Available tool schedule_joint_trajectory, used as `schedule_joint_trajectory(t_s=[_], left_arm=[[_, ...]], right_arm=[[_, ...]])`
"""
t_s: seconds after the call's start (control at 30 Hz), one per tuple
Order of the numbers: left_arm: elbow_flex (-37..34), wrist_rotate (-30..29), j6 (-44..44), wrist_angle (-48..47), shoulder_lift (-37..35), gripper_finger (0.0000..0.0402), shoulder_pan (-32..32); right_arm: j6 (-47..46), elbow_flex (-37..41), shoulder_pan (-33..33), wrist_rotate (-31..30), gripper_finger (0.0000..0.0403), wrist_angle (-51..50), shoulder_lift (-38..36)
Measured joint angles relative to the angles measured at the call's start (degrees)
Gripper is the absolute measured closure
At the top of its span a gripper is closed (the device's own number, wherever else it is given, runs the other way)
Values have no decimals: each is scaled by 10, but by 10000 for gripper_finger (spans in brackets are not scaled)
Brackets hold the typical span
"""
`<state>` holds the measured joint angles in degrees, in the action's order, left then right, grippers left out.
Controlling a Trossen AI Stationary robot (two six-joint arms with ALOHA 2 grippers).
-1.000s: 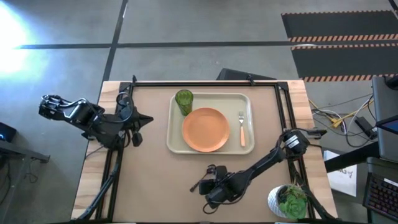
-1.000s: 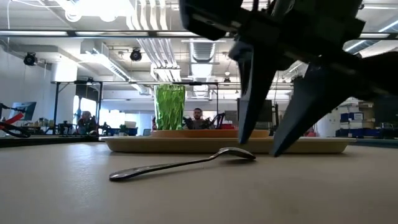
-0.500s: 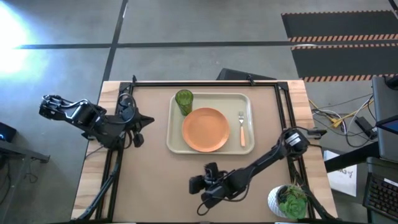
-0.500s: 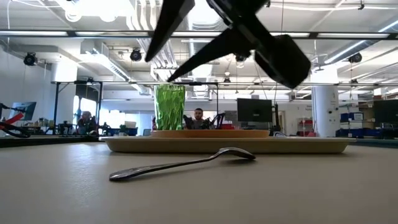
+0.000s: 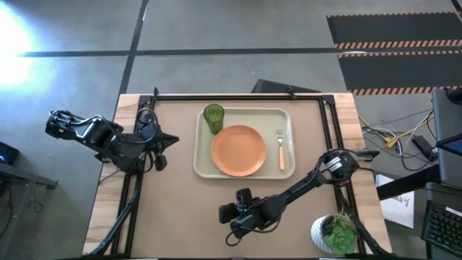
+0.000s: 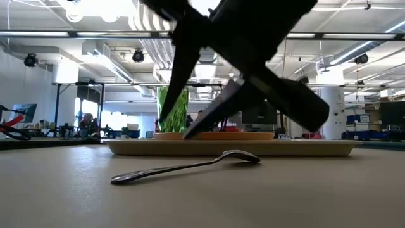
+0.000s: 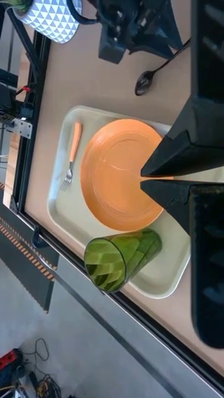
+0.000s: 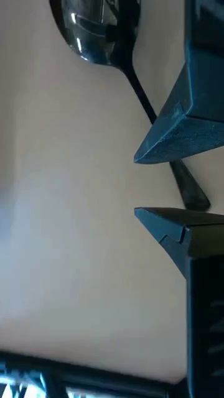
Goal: Pick and place plate/cup/fork/spoon on tray
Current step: Put the black spoon on the light brown serving tray to the right of the orange plate
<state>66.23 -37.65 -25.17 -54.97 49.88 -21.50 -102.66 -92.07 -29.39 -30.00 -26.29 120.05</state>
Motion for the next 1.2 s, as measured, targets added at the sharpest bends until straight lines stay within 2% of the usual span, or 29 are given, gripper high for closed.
schedule_joint_trajectory(t_s=[0.27, 0.4, 0.6, 0.9, 1.07, 1.2], left_arm=[[0, 1, 0, 1, 4, 402, 0], [0, 3, 0, 1, 7, 402, 0], [0, 12, -1, 1, 8, 402, 0], [0, 14, -1, 1, 11, 402, 0], [0, 23, -1, 1, 11, 402, 0], [0, 28, -1, 1, 11, 402, 0]], right_arm=[[-14, 0, 0, 9, 291, 1, 18], [-10, 0, 0, 27, 291, 1, 17], [-14, 0, -10, 89, 291, 0, 15], [-28, 0, -33, 106, 292, -8, 13], [-30, -13, -47, 152, 292, -49, 13], [-34, -43, -56, 175, 292, -131, 13]])
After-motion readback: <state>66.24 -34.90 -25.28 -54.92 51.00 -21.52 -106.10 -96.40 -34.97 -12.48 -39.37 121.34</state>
